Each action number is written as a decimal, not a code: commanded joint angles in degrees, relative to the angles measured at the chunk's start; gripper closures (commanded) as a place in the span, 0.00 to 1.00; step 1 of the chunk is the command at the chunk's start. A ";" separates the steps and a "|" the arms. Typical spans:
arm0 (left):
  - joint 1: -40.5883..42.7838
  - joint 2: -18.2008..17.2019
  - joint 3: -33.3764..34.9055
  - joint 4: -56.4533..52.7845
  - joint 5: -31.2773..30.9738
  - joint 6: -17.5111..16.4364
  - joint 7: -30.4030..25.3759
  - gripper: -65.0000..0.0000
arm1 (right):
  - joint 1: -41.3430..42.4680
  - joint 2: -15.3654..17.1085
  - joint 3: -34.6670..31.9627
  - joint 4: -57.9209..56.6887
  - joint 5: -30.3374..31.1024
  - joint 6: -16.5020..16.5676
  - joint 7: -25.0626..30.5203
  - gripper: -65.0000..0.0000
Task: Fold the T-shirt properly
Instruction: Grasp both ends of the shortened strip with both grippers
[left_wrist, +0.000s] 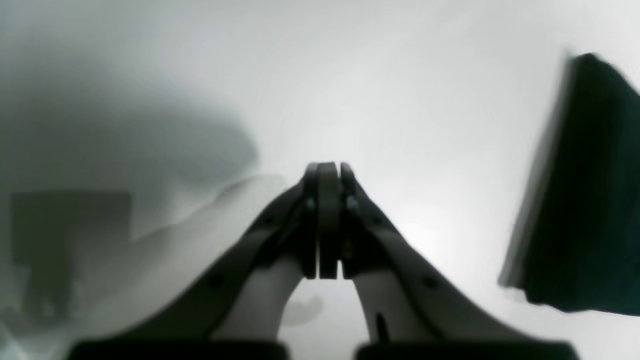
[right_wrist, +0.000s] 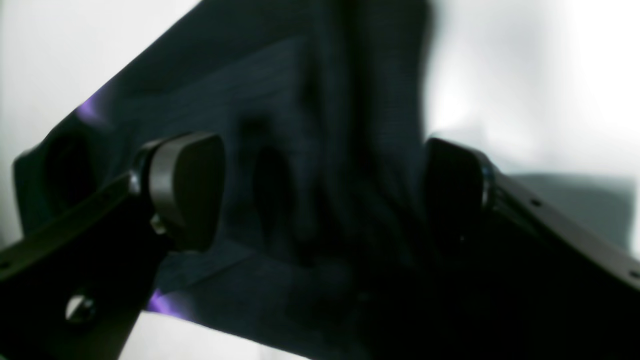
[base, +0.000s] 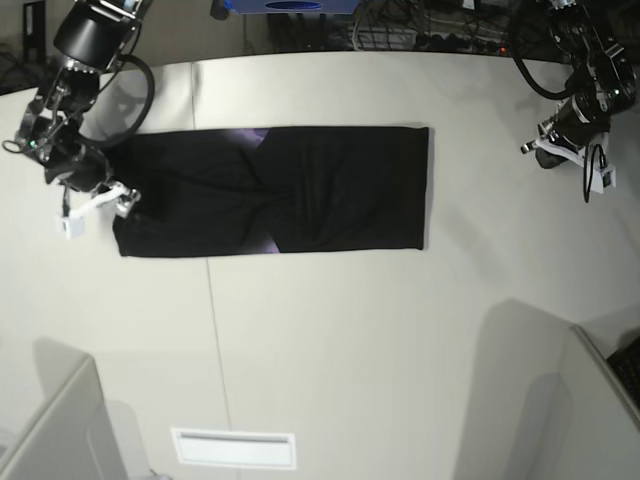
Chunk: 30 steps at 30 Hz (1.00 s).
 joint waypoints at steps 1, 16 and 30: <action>-0.34 -0.75 1.17 0.33 -0.98 -0.23 -2.47 1.00 | -0.47 0.70 0.20 0.50 -0.64 0.20 -1.56 0.11; -5.53 3.64 15.33 -6.52 12.38 0.03 -9.68 1.00 | -0.64 -0.44 -3.67 -0.56 -0.81 0.64 -0.94 0.36; -10.98 4.79 25.44 -14.96 12.55 0.12 -9.94 1.00 | 1.20 -0.18 -4.29 -7.15 -1.17 0.38 6.53 1.00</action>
